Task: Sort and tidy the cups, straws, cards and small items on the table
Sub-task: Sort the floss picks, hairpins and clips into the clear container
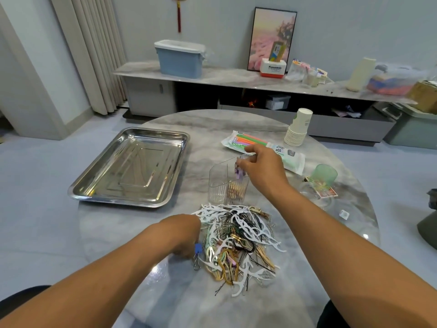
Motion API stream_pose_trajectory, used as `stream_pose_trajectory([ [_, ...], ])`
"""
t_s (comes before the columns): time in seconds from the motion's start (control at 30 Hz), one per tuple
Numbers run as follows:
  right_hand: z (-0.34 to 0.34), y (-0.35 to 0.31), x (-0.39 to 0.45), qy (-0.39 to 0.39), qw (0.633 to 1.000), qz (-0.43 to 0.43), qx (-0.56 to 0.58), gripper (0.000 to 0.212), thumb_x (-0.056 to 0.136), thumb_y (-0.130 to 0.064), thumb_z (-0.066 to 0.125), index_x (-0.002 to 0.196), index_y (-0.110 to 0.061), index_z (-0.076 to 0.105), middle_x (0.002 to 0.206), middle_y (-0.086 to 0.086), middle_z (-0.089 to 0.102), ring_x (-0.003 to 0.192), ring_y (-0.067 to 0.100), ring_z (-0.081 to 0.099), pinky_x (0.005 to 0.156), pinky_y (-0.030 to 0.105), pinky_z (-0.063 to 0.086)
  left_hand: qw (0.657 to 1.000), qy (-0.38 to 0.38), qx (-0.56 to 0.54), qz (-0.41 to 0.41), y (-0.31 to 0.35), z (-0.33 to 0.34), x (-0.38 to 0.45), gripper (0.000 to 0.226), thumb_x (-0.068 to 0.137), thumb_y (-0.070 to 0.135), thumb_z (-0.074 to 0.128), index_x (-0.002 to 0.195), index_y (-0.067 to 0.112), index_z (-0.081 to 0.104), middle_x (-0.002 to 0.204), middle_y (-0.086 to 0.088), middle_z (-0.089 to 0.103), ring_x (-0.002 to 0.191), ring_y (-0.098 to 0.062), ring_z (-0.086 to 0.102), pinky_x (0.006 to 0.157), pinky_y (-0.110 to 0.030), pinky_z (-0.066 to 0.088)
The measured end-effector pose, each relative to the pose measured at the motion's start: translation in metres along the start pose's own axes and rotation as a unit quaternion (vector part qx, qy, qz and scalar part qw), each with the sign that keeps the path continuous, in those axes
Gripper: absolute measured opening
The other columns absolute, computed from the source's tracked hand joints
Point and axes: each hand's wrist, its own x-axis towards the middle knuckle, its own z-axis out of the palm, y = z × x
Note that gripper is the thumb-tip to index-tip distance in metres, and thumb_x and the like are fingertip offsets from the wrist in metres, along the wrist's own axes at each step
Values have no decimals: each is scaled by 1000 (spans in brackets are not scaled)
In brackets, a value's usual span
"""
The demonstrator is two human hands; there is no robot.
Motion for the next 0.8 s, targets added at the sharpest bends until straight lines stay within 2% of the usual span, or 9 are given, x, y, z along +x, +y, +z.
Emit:
stream_pose_trajectory([
  [0.1,-4,-2,1,24,999,-10,-27,35,95,-37,68,126,-20,66,83,-14,62,80,12,60,72,30,40,1000,4,10,5,-1,1,1,27,89,13,67,116,10,64,114,-5,69,103,-23,66,70,-28,48],
  [0.2,-13,-8,-3,38,998,-12,-41,26,97,-38,63,118,-24,69,84,-15,62,84,15,61,73,34,46,1000,11,14,15,0,-2,1,23,88,13,66,111,10,67,111,-6,69,93,-21,64,62,-25,45],
  [0.27,-17,-13,-9,20,999,-23,-19,16,97,-34,63,105,-24,73,84,-11,67,79,14,62,73,34,51,1000,5,-13,12,-1,-8,1,19,84,11,72,103,12,68,102,-2,68,80,-17,60,52,-19,39],
  [0.37,-23,-21,-21,-67,996,-29,48,13,97,-31,66,92,-23,74,81,-6,74,64,5,62,59,24,50,991,14,-133,4,-13,-25,0,23,79,13,84,92,20,65,83,4,67,61,-8,64,43,-16,43],
  [0.47,-26,-25,-34,-231,968,-10,92,13,91,-32,74,93,-19,77,82,-7,76,59,0,62,48,11,44,942,72,-325,37,-23,-43,-1,31,75,11,88,94,14,64,80,-4,73,63,-12,72,60,-23,58],
  [0.57,-21,-26,-41,-307,948,-5,85,17,86,-26,80,98,-14,77,81,2,77,64,8,66,52,18,48,846,146,-504,92,-19,-54,3,37,71,0,87,98,4,61,72,-10,74,68,-20,74,68,-32,62],
  [0.7,-19,-28,-35,-229,958,-8,173,6,90,-12,76,94,-7,77,72,5,74,61,10,67,54,21,52,772,199,-588,134,-5,-59,11,46,68,6,89,104,7,60,80,-11,76,78,-23,75,73,-35,62],
  [0.77,-21,-26,-28,-149,976,-14,158,7,93,-21,73,89,-16,77,72,-1,74,61,7,67,55,23,53,771,205,-590,125,-6,-61,16,62,64,20,91,116,17,58,93,-8,76,88,-21,75,79,-36,62],
  [0.8,-23,-24,-25,-105,983,-12,147,11,94,-24,72,85,-19,76,72,-3,73,60,6,66,55,22,51,792,211,-562,109,-8,-61,18,67,65,25,92,121,22,56,100,-4,74,91,-20,74,82,-38,62],
])
